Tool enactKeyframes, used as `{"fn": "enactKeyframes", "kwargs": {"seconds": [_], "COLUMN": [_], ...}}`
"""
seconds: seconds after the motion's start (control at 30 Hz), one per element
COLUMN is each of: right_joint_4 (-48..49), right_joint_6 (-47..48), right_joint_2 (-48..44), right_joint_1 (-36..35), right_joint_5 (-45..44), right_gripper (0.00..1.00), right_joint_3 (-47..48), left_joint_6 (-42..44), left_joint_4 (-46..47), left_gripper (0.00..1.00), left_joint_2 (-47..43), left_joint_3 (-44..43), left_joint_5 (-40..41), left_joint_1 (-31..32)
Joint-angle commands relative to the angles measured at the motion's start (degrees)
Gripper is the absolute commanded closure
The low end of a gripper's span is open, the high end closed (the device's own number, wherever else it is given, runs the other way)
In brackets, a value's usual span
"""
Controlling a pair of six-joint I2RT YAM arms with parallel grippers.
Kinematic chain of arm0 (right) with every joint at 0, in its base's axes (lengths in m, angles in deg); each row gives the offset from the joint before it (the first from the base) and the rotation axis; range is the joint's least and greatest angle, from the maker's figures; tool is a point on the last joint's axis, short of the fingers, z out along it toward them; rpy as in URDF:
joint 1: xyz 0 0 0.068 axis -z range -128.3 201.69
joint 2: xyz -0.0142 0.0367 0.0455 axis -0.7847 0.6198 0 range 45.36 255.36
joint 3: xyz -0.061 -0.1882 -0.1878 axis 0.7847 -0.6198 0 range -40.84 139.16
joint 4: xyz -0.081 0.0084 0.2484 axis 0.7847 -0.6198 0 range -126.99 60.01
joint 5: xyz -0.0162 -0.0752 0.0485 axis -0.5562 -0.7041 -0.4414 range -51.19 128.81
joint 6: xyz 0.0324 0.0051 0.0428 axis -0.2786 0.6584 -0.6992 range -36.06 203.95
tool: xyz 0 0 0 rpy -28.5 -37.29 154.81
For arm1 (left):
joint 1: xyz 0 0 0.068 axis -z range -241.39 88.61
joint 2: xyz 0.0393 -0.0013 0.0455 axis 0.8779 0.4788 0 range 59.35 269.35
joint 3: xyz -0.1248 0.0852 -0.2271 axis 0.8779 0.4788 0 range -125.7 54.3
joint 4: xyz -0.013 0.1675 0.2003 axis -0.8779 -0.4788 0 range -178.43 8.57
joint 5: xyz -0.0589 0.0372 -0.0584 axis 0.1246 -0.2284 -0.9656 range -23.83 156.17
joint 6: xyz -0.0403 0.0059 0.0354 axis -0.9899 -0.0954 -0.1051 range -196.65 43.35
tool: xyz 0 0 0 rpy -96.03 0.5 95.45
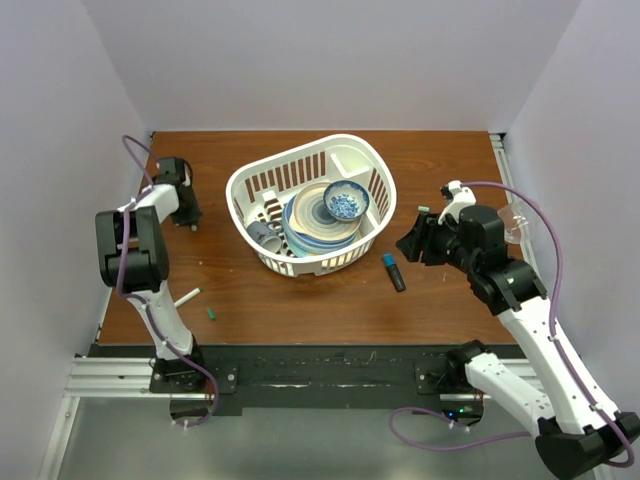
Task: Insert the pens into the pen caps
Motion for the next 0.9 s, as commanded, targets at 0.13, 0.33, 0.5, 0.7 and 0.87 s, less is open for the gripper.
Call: {"fn": "enactKeyframes", "kwargs": {"seconds": [0.13,0.33,0.5,0.7,0.87], "right_joint_4": [3.07,2.18,9.90,16.25,19.15], "right_joint_6": [-2.17,-3.75,-8.58,-11.76,-12.55], "right_joint_2": [0.47,7.50,12.33,20.94,30.08], "right_joint_1": [0.16,0.08,-0.27,-7.47,-15.82], "right_joint_5": [4.29,8.76,14.56,11.70,10.52], "right_gripper": [0.45,0.45,0.45,0.45,0.44], "right_joint_3": [3.87,12.40,17.76,24.70,32.07], "left_joint_6": [-7.00,-9.20,-9.99,-13.51,-17.54], "left_joint_4": [-0.42,-1.39,-1.13,3.97,16.42], "left_gripper": [1.00,1.00,1.00,1.00,1.00], "left_joint_2": [-15.51,-27.81,-38.17,-48.65,-55.94], "left_joint_3": [11.45,12.08,11.81,14.88,24.37], "left_joint_5": [2.07,-2.93,-14.59,-32.63,-46.44], "left_joint_1": [0.38,0.38,0.47,3.02,6.27]}}
